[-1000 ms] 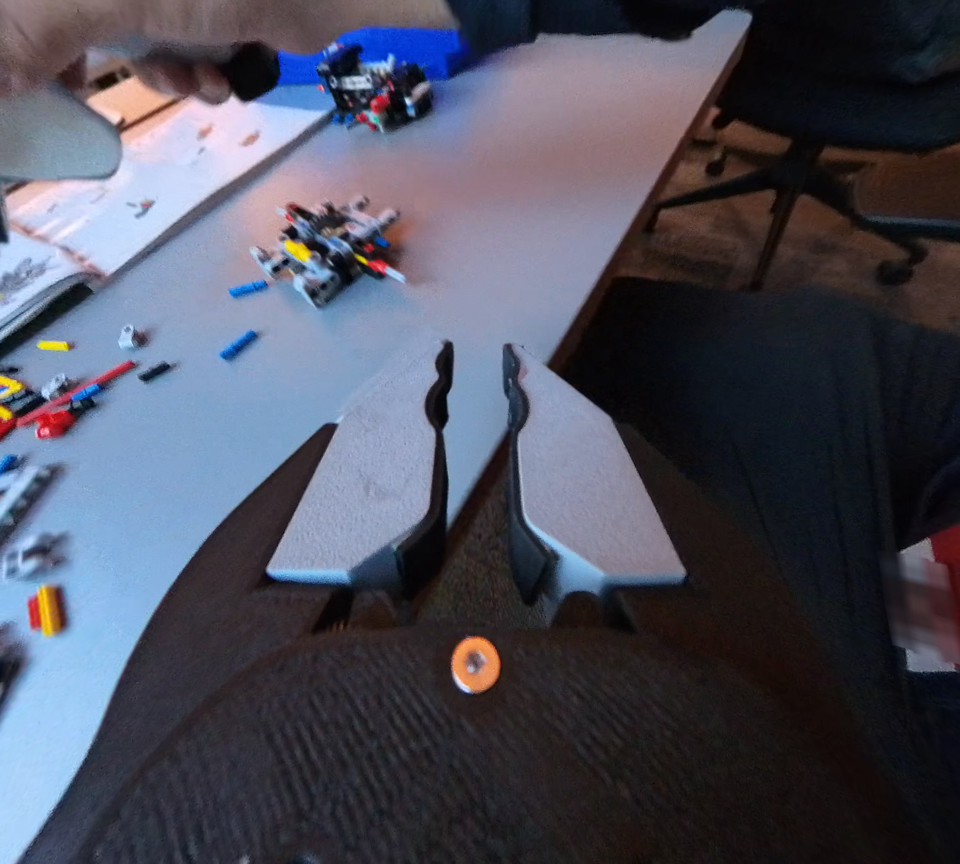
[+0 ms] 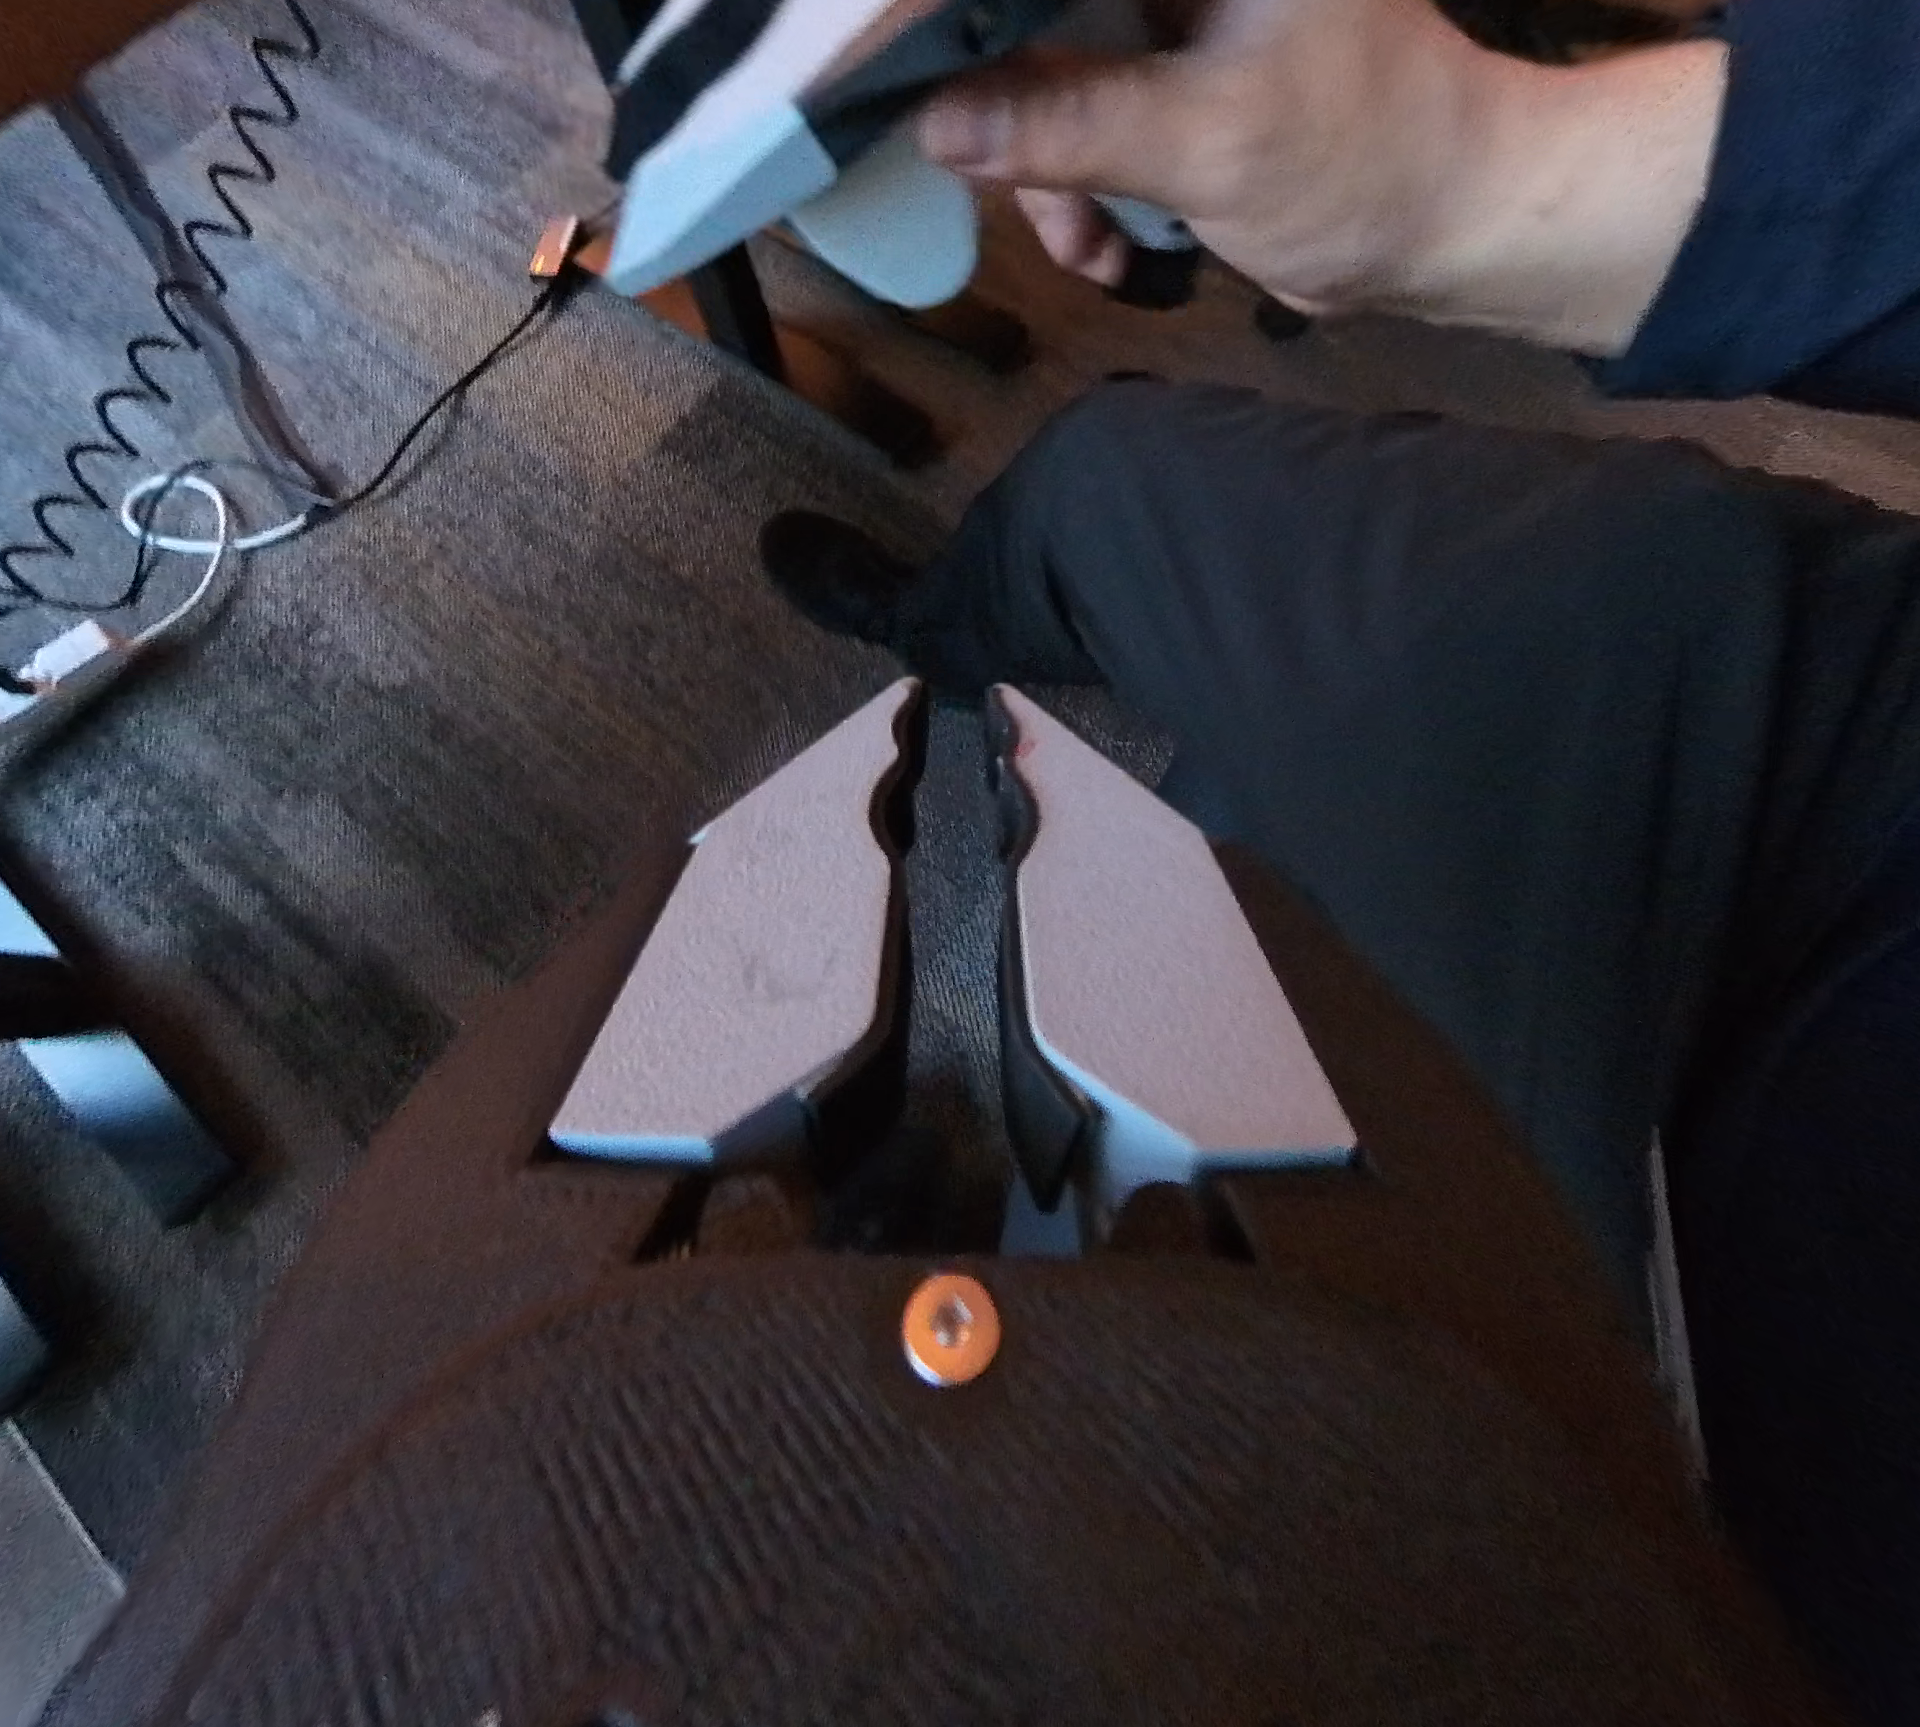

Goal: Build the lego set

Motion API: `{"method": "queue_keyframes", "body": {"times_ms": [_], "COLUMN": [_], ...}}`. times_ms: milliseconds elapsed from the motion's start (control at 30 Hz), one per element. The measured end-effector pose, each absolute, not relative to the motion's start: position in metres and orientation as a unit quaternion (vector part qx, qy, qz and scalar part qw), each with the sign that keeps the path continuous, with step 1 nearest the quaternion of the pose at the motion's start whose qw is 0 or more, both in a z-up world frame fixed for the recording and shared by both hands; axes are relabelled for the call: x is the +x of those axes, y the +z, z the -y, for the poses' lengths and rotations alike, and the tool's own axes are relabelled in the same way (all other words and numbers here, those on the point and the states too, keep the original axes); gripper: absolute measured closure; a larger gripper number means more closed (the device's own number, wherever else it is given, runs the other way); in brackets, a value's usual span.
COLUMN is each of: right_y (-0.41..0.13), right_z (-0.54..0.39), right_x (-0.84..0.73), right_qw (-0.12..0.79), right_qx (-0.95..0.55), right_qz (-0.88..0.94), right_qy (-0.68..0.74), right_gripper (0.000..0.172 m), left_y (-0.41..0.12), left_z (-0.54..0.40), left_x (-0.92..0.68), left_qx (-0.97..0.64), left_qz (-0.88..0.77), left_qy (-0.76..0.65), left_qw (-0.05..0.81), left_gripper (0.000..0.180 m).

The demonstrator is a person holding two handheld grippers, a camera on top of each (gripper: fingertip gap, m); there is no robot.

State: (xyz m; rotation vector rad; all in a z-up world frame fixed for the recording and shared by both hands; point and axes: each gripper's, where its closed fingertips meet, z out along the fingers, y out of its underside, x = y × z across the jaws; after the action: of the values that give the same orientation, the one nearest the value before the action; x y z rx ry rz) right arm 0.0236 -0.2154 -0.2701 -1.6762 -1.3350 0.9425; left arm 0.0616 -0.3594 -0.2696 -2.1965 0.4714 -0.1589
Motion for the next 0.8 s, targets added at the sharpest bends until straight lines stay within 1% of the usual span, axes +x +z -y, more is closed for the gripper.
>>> {"method": "queue_keyframes", "body": {"times_ms": [67,233,367,433,467,567,667,800], "right_y": [-0.277,-0.266,-0.264,-0.260,-0.259,-0.267,-0.282,-0.281], "right_z": [0.239,0.272,0.277,0.284,0.285,0.286,0.285,0.276], "right_x": [0.027,0.013,0.004,0.003,0.003,0.007,0.009,-0.002], "right_qw": [0.392,0.396,0.417,0.416,0.415,0.391,0.366,0.375], "right_qx": [-0.647,-0.650,-0.641,-0.623,-0.620,-0.628,-0.635,-0.616], "right_qz": [0.528,0.511,0.528,0.539,0.537,0.532,0.540,0.540], "right_qy": [0.384,0.400,0.369,0.385,0.394,0.413,0.414,0.434], "right_gripper": [0.120,0.120,0.124,0.115,0.115,0.114,0.115,0.115], "left_y": [-0.270,-0.275,-0.275,-0.279,-0.282,-0.286,-0.281,-0.284], "left_z": [0.372,0.388,0.385,0.383,0.383,0.386,0.394,0.397], "left_x": [0.061,0.050,0.042,0.038,0.035,0.030,0.026,-0.002], "left_qx": [-0.884,-0.893,-0.893,-0.896,-0.900,-0.909,-0.910,-0.906], "left_qz": [-0.174,-0.152,-0.128,-0.122,-0.120,-0.105,-0.084,-0.059], "left_qy": [-0.060,-0.044,-0.050,-0.051,-0.044,-0.038,-0.042,-0.031], "left_qw": [0.430,0.422,0.429,0.425,0.418,0.401,0.405,0.418], "left_gripper": [0.173,0.173,0.174,0.173,0.174,0.174,0.174,0.175]}}
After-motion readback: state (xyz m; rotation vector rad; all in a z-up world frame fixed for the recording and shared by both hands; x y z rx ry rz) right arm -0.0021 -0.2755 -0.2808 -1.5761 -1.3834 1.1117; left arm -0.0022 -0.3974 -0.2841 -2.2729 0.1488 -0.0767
